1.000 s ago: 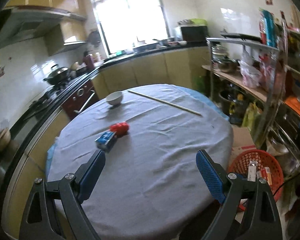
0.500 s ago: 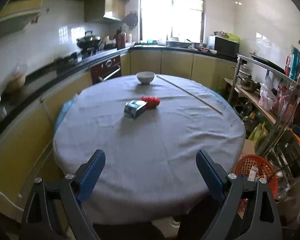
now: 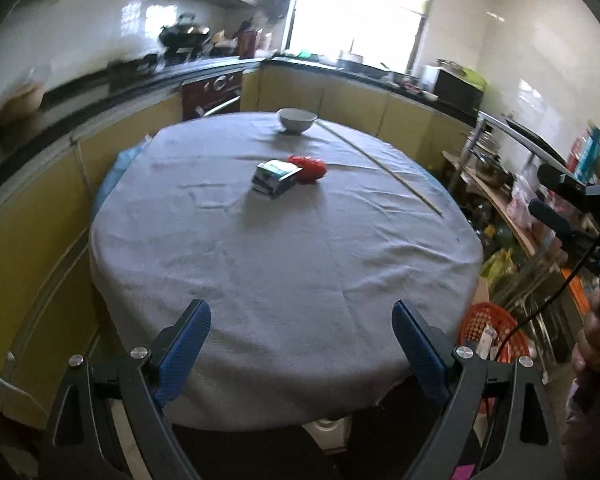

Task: Collect trash
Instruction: 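Move both open tools back over the table toward the blue box and red bag, then grasp the red plastic bag with the right tool while the left tool grasps the blue box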

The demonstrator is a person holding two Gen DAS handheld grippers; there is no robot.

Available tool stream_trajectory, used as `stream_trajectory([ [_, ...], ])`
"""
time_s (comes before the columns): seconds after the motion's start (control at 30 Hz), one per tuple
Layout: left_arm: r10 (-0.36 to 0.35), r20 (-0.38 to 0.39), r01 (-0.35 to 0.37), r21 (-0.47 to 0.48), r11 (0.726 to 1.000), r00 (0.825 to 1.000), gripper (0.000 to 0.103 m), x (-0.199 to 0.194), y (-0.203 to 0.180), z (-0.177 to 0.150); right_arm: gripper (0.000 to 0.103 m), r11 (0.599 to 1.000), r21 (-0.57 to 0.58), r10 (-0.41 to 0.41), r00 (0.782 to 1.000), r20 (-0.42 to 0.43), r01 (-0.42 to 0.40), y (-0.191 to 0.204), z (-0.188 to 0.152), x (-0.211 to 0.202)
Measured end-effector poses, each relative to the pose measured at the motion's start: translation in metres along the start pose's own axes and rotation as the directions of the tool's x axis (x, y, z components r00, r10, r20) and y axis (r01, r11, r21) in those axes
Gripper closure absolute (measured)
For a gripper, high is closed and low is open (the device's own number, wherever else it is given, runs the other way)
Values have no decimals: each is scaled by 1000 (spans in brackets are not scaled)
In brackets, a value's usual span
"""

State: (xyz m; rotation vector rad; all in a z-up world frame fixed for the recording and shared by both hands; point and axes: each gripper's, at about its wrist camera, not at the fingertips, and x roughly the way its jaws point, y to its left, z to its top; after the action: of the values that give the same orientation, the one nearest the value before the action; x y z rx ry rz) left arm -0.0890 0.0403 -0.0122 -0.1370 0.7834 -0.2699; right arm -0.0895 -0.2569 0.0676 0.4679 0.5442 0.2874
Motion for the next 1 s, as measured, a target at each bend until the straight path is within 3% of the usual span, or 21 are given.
stream_trajectory([
  [0.17, 87, -37, -90, -76, 993, 995, 11, 22, 33, 7, 34, 992, 119, 45, 994, -97, -34, -16, 15, 60],
  [0.3, 193, -36, -196, -82, 977, 980, 11, 42, 58, 25, 34, 981, 191, 61, 983, -172, -28, -27, 24, 115],
  [0.4, 230, -35, -233, -101, 967, 972, 11, 59, 74, 46, 34, 968, 249, 79, 973, -219, -22, -36, 31, 157],
  [0.6, 246, -47, -250, -110, 962, 968, 11, 106, 92, 91, 34, 912, 411, 131, 947, -294, 2, -64, 47, 260],
  [0.73, 240, -74, -246, -85, 965, 968, 11, 138, 95, 108, 34, 864, 499, 125, 933, -338, 65, -89, 51, 324],
  [0.9, 229, -107, -238, -79, 968, 967, 11, 170, 105, 124, 34, 785, 605, 119, 928, -353, 130, -120, 49, 379],
  [1.0, 227, -113, -235, -71, 969, 967, 11, 182, 110, 136, 34, 759, 632, 102, 931, -352, 155, -128, 51, 399],
])
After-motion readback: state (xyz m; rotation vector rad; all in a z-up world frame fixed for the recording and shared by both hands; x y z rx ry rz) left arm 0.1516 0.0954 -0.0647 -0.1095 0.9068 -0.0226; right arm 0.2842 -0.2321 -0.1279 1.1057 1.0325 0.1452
